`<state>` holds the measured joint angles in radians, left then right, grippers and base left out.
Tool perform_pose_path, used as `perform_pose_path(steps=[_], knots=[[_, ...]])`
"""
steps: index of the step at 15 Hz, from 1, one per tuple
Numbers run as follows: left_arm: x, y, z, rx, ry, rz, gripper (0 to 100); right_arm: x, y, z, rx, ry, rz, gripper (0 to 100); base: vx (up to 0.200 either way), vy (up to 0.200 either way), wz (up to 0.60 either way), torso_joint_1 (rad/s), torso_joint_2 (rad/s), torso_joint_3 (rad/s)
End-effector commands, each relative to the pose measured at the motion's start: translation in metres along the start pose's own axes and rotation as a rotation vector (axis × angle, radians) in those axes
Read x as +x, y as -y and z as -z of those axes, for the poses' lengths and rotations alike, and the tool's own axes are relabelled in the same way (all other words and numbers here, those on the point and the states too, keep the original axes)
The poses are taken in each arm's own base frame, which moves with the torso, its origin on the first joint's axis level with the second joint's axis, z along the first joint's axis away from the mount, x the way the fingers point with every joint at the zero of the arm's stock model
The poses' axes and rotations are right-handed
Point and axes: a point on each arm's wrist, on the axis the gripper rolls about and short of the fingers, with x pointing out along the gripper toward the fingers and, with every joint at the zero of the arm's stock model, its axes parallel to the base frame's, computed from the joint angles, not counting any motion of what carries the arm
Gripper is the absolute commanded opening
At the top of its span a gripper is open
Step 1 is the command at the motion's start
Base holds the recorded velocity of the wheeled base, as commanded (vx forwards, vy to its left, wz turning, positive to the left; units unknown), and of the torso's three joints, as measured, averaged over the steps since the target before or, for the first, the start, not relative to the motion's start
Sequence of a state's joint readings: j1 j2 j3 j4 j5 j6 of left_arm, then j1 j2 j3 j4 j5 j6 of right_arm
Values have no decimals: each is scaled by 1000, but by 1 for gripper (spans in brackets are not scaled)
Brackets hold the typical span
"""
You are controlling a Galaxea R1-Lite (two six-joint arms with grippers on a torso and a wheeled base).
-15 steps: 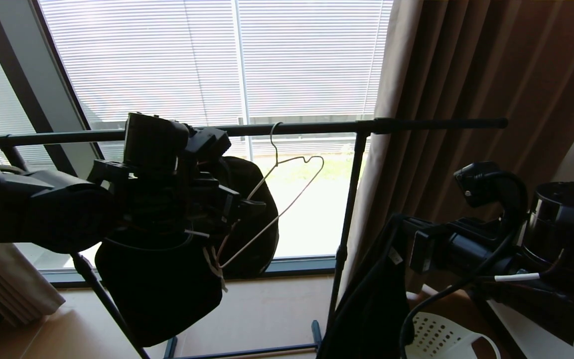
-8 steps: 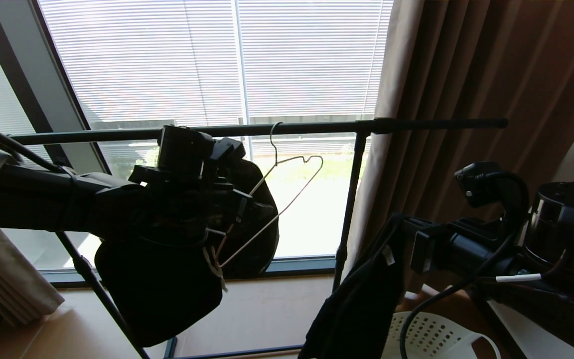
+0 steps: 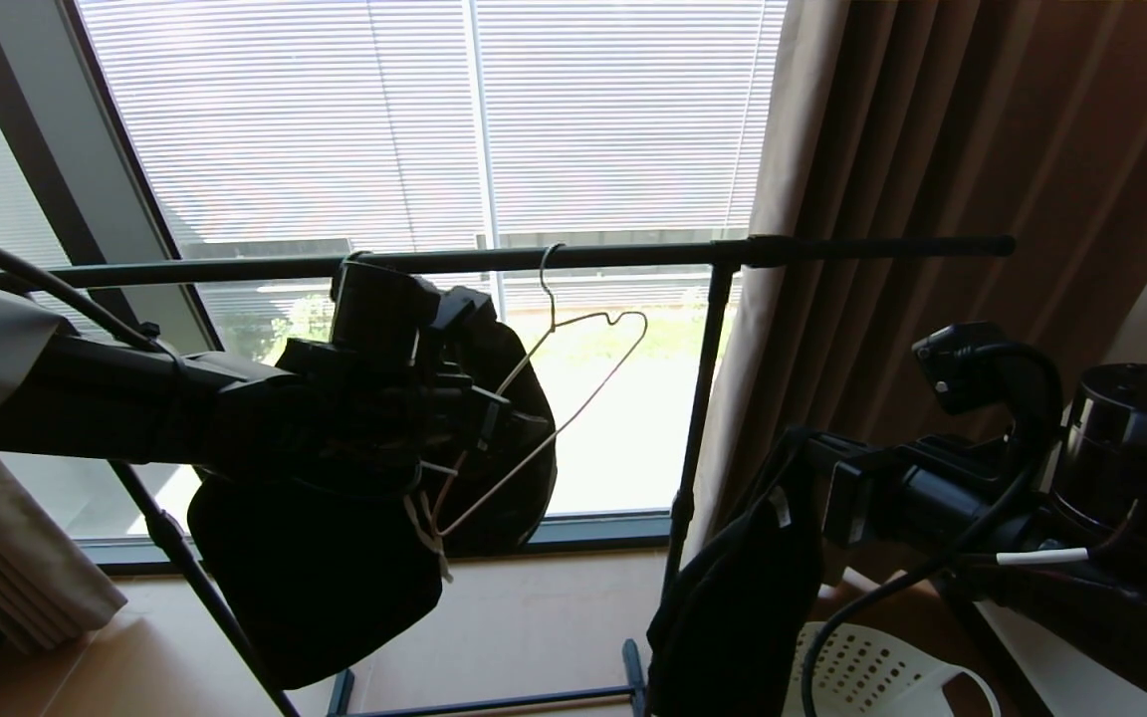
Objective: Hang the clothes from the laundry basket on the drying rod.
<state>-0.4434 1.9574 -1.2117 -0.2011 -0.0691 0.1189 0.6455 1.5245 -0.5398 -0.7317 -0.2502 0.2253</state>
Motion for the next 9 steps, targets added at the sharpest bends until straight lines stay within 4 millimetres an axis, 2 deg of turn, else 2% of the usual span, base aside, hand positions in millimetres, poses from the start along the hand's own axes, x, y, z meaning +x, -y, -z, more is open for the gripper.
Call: perform_pose_path(steps=[1,5,6,9], knots=[[0,0,1,-1,-3,0,100,0,0,0,0,1,-1,0,0,0,0,0,0,0],[4,2,5,0,-19,6,100,-1,0,1,0,-2,0,0,0,0,0,0,0,0],[5,4,6,2,-22,12,0,0,0,1,-1,-3,-1,0,0,0,0,0,0,0],[7,4,6,2,-11,9,0,0,0,1,0,-2,0,0,0,0,0,0,0,0]])
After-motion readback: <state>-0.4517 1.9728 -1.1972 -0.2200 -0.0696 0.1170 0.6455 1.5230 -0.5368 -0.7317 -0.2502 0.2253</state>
